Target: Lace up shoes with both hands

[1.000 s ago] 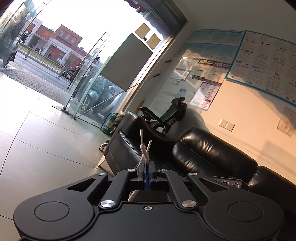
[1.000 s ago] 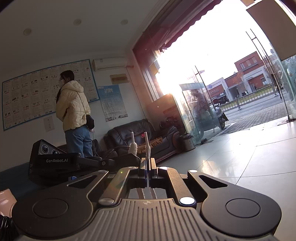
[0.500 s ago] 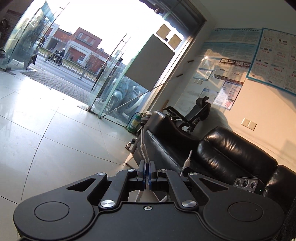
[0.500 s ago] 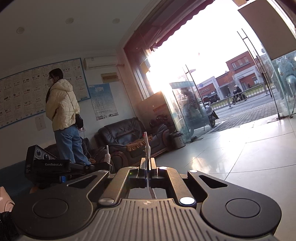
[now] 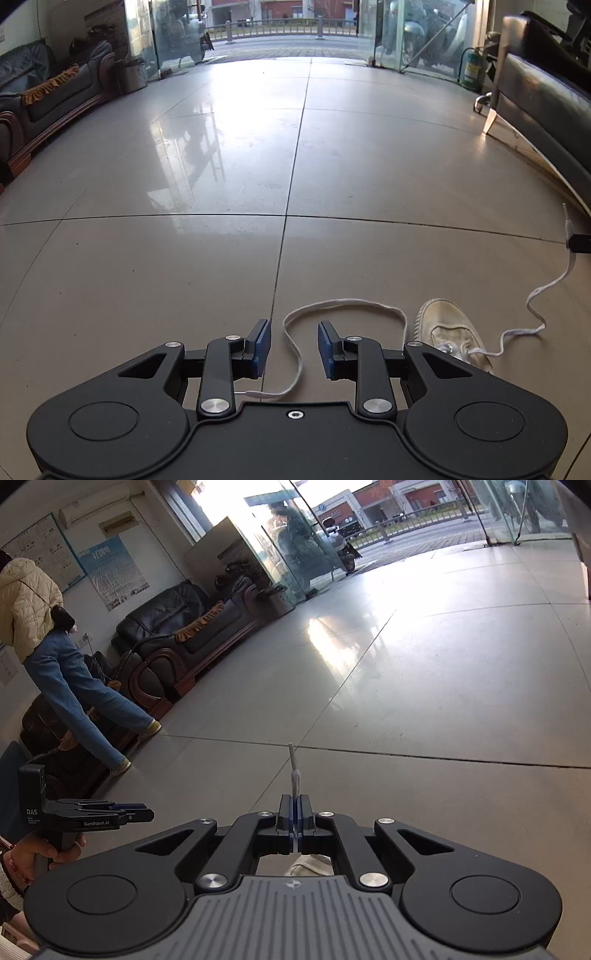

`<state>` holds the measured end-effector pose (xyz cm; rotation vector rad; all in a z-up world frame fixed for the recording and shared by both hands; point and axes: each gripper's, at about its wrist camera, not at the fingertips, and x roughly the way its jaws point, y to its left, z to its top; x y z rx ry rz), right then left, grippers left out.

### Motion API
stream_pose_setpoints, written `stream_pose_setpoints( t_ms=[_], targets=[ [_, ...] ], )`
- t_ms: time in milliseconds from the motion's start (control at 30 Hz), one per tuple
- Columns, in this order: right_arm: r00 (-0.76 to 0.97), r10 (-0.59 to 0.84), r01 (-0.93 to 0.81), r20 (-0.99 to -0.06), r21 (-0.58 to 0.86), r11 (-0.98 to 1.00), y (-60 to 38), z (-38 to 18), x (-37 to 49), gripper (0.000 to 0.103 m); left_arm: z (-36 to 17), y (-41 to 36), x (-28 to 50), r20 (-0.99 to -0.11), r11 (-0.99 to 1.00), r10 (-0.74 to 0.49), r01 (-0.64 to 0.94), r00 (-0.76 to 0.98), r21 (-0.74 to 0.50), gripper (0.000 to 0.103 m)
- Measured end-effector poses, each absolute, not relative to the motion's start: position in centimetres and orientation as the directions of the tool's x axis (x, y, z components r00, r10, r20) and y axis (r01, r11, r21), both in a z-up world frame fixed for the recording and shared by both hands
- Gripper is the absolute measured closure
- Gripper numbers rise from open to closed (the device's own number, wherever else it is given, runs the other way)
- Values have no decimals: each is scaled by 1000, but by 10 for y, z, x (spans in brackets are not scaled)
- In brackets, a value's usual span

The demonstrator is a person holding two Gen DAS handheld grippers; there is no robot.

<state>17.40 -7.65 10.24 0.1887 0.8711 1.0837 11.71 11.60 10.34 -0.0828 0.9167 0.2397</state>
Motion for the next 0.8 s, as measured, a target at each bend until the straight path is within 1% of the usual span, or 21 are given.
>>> stream_pose_setpoints(
  t_ms=[67,133,167,233,333,467,500,600,667,733,800],
  targets=[
    [122,812,-709,-572,522,474,-58,78,162,100,87,87,122,-823,992,49,-121,566,-24,76],
    [62,787,-726,-614,513,457,-39,56,151,100,74,58,130,-841,998,-37,-14,540,-53,76],
    [40,783,-735,-621,513,444,-31,62,153,100,70,45,132,-842,998,-58,39,536,-44,76],
    [9,777,-732,-630,525,434,-26,53,146,100,67,25,133,-841,992,-97,116,532,-41,75],
    [-8,764,-738,-646,519,431,-23,49,142,100,59,7,130,-853,976,-169,206,493,-74,75],
    [-16,756,-739,-655,517,432,-20,48,140,100,42,-17,122,-885,956,-206,279,417,-91,74],
    [-17,754,-739,-656,516,433,-19,48,139,100,36,-23,121,-893,957,-197,278,405,-85,76],
    [-22,753,-742,-658,515,429,-24,47,142,100,25,-24,123,-906,962,-175,261,385,-75,75],
    [-24,753,-748,-657,512,422,-21,48,140,100,20,-22,125,-915,963,-173,257,364,-80,77],
    [-25,754,-755,-656,507,415,-19,51,137,100,21,-23,124,-922,957,-184,278,341,-88,82],
    [-31,753,-753,-657,511,414,-23,48,137,100,22,-24,122,-926,946,-198,311,321,-94,84]
  ],
)
